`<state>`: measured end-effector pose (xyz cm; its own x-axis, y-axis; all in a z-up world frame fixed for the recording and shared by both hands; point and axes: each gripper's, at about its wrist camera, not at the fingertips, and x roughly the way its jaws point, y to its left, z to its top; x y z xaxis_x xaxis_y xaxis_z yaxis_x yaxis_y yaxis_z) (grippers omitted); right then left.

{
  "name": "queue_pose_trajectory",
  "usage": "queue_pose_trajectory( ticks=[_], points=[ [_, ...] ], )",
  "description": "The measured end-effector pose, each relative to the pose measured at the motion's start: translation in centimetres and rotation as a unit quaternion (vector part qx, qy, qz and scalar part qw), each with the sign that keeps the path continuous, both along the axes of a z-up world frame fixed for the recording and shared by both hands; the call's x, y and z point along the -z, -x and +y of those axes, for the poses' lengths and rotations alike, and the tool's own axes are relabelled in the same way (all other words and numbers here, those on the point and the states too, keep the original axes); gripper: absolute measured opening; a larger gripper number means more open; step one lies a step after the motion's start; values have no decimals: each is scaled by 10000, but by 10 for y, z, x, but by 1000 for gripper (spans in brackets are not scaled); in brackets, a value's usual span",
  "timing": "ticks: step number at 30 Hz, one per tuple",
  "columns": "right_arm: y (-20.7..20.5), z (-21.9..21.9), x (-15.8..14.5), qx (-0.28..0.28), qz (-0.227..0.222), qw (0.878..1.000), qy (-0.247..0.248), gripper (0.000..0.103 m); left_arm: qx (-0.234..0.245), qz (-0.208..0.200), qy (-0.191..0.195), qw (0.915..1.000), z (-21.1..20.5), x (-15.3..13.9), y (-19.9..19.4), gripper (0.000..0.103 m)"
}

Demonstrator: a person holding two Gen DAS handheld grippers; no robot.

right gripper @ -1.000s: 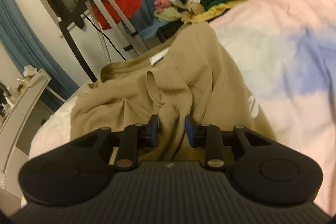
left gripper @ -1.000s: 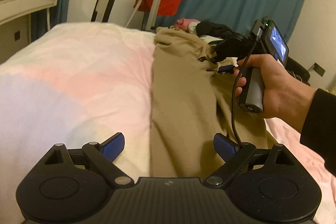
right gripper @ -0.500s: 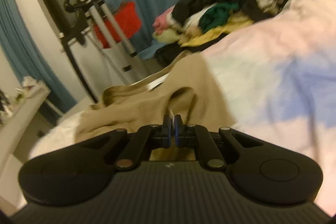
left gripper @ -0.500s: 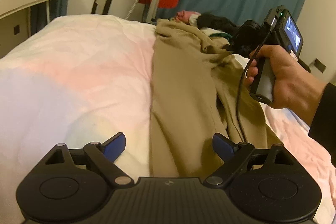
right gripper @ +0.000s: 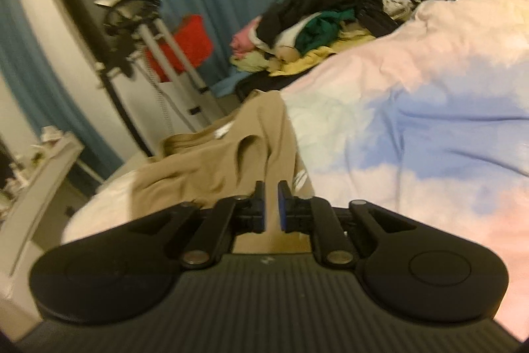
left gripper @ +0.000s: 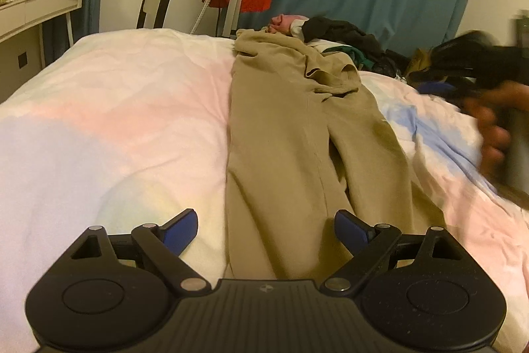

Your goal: Fold clothes

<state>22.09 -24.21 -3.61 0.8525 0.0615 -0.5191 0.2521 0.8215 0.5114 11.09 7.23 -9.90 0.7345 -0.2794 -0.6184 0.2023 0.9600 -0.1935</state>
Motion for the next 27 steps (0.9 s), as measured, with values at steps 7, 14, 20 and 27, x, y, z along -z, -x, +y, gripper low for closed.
queue_pose_trajectory(
  ticks=[7,14,20,27],
  points=[
    [117,-7,-15,-302,-130,9974,-636,83,168,65,252,9995,9,-19,31,91],
    [198,-17,10,-609,438,9837,-1634,83,-243,1275,1423,9813,59,-13,54,91],
    [216,-16,62,-518,1400,9570,-2487,73,-891,2078,1770,9579,89,17,49,76],
    [215,-10,74,-735,1812,9465,-2568,44,-822,2259,2347,9419,102,25,55,47]
  ],
)
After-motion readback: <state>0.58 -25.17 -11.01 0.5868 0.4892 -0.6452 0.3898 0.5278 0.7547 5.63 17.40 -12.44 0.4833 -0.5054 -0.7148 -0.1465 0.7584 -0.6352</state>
